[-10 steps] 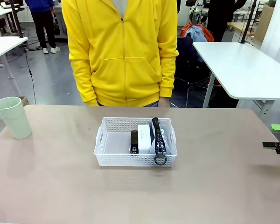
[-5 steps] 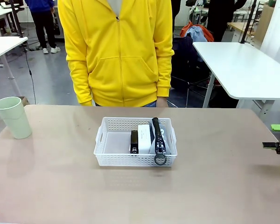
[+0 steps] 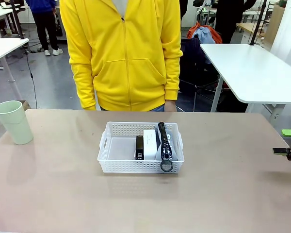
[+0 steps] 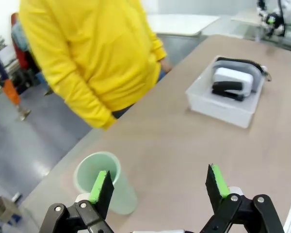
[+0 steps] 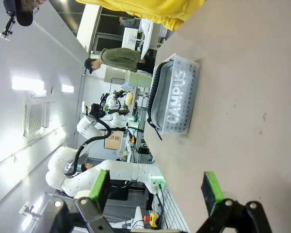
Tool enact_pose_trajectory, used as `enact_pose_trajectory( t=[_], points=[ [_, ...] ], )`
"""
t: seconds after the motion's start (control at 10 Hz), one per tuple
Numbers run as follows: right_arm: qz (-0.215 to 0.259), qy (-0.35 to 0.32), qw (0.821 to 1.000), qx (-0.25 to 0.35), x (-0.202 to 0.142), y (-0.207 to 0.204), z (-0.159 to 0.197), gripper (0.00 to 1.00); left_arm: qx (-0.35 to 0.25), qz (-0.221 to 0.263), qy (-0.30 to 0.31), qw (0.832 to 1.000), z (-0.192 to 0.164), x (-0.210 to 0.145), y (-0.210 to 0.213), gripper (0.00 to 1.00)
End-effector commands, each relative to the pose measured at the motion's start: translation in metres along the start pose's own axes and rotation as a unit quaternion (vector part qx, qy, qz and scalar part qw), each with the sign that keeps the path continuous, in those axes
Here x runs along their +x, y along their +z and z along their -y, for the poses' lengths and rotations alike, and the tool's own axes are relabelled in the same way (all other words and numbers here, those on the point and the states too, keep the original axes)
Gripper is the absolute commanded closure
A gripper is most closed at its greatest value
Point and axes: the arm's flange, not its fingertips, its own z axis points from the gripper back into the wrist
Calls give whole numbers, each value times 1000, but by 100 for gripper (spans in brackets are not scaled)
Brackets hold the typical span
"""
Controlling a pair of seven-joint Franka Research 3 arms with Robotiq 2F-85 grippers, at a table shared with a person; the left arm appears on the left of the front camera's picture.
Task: Efficiently arrange items inside the basket to fit them all.
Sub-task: Pick up the Reusable plastic cup and place it inside the Organizing basket.
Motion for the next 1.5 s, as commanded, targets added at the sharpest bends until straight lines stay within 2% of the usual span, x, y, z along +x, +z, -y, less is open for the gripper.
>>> enact_pose_trajectory(
  t=[0.0, 0.1, 0.2, 0.5, 0.6, 0.8, 1.0, 1.2, 1.4],
  points=[
    [-5, 8, 1000, 3, -3, 2, -1, 0, 36, -11, 6, 999, 5, -7, -5, 0],
    [-5, 8, 1000, 3, -3, 2, -1, 0, 54, -11, 28, 998, 0, -9, -8, 0],
    [-5, 8, 1000, 3, -3, 2, -1, 0, 21, -9, 3, 1000, -4, -3, 5, 0],
    [-5, 8, 1000, 3, -3, 2, -1, 0, 34, -15, 9, 999, -8, -6, 3, 0],
    [-5, 8, 1000, 3, -3, 2, -1, 0, 40, -34, -28, 998, -14, -10, 2, 0],
    [-5, 8, 1000, 3, -3, 2, -1, 0, 36, -49, -48, 997, -35, -55, -6, 0],
    [-5, 8, 1000, 3, -3, 2, -1, 0, 26, -60, -28, 997, -45, -100, -21, 0],
    [-5, 8, 1000, 3, -3, 2, -1, 0, 23, -78, 27, 996, -57, -139, -42, 0],
    [-5, 8, 1000, 3, -3, 2, -1, 0, 36, -92, 50, 994, -69, -162, -58, 0]
  ],
)
